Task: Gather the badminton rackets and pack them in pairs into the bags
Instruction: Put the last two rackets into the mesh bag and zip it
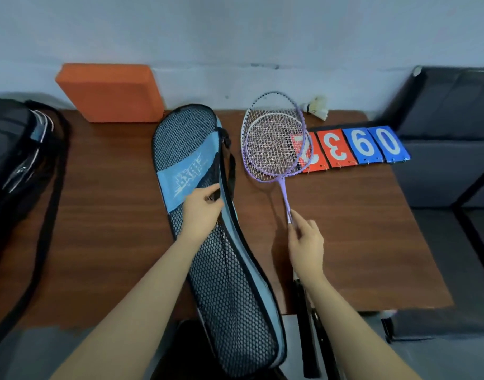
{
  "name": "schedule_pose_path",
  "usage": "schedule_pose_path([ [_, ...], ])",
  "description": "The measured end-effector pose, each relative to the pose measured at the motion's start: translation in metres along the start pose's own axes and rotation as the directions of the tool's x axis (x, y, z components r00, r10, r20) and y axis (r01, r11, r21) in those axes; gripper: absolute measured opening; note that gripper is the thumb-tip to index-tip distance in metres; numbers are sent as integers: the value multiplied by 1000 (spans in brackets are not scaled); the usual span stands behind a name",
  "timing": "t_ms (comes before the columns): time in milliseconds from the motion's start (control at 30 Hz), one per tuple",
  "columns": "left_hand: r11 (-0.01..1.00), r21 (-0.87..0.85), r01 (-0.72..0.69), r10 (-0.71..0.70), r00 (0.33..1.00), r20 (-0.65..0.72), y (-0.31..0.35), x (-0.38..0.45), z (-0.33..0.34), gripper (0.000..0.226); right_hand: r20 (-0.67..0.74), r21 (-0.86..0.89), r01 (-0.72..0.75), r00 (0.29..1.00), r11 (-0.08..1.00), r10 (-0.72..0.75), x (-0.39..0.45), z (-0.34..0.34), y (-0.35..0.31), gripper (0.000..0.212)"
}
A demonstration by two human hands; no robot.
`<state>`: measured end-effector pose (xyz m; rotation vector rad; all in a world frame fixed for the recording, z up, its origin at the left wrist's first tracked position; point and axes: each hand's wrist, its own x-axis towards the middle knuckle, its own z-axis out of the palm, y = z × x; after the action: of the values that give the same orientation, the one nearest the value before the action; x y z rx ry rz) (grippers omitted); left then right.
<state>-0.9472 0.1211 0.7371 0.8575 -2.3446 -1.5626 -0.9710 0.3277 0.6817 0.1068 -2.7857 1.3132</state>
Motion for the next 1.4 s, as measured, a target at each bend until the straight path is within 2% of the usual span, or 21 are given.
schedule_pose_path([
  [200,999,-46,4,-5,999,-36,1,0,-2,43,22,-7,-5,1000,1000,5,21,6,-8,34],
  [333,994,113,7,-9,1000,22,5,20,-3,50,30,-85,-93,995,992,96,40,22,-4,32],
  [500,985,163,-63,61,998,13,3,40,2,42,-10,-182,-144,989,973,145,45,39,10,27],
  [633,977,193,-88,91,996,-7,1,47,1,33,-32,-145,-174,985,974,171,48,48,20,24],
  [767,954,273,-121,128,992,-6,-3,56,-1,23,20,-398,-168,981,902,192,60,54,16,34],
  [867,942,308,-133,133,991,22,-10,60,-4,21,66,-455,-106,986,884,152,77,56,14,31],
  [1000,947,301,-115,97,992,75,-15,63,-12,31,113,-319,-98,984,943,140,87,50,15,15],
  [1133,954,272,-125,89,986,141,-14,66,-15,38,143,-94,36,989,995,-22,72,39,3,27],
  [1233,985,166,-50,27,990,137,-13,69,-18,40,126,52,73,989,996,-79,59,33,-11,37],
  [1400,997,80,18,-25,996,87,-2,68,-14,38,46,4,197,979,980,-197,45,19,-8,43],
])
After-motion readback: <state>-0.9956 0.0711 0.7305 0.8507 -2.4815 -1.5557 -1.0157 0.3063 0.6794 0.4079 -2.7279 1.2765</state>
